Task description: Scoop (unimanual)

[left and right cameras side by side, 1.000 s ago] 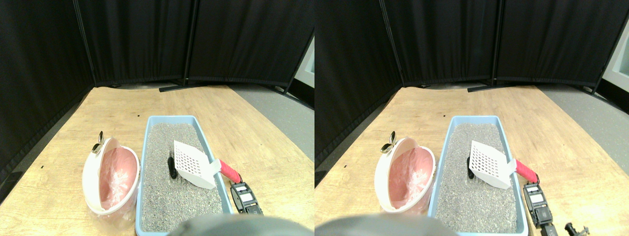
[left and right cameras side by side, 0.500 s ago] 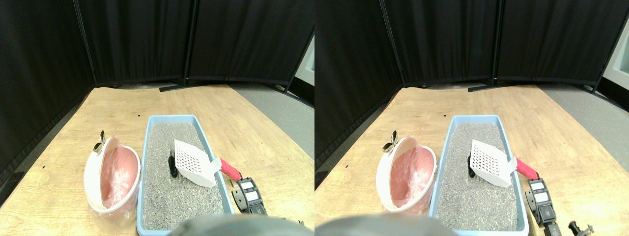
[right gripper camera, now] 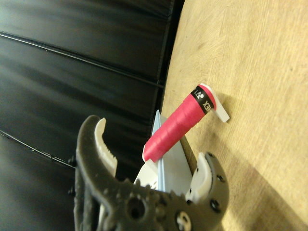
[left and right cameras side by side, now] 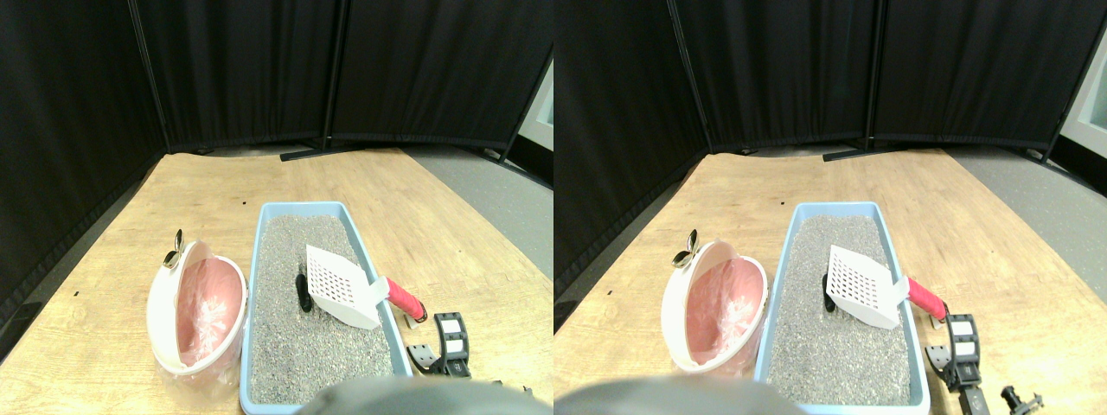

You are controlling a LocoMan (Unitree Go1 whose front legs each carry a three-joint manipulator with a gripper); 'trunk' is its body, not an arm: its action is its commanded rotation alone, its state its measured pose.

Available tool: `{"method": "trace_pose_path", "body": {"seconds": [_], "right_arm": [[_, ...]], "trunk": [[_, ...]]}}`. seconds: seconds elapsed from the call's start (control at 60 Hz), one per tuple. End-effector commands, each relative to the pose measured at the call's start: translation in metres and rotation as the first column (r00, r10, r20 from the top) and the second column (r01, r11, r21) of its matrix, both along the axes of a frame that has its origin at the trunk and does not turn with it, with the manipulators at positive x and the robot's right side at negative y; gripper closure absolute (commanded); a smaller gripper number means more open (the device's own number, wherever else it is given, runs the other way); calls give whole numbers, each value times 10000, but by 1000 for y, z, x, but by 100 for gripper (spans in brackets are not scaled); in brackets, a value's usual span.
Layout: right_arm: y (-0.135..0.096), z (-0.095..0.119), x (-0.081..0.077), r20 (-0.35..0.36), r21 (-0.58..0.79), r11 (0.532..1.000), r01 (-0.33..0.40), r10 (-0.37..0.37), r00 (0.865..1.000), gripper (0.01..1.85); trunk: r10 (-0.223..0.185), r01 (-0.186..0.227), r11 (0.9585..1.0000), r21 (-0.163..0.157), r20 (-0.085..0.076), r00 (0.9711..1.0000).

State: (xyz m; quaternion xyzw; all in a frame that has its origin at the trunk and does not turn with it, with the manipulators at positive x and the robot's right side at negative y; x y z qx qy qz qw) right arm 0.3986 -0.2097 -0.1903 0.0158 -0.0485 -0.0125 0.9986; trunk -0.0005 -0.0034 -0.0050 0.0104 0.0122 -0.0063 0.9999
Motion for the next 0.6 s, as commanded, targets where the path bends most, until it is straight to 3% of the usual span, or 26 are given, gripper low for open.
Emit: {"method": "trace_pose_path", "body": {"seconds": [0.017,0.233,0.6], "right_arm": [[0,3,4,436,-8,10000,-16,16,9990,98],[1,-2,15,238,421,9988,265,-275,9993,99],[4,-11,37,-62,820,9966,42,-37,10000,97]], "trunk": [[16,-16,9999,-169,20,10000],[79,-79,9997,-218,-11,10000],[183,-184,9993,-334,-13,9998]]}}
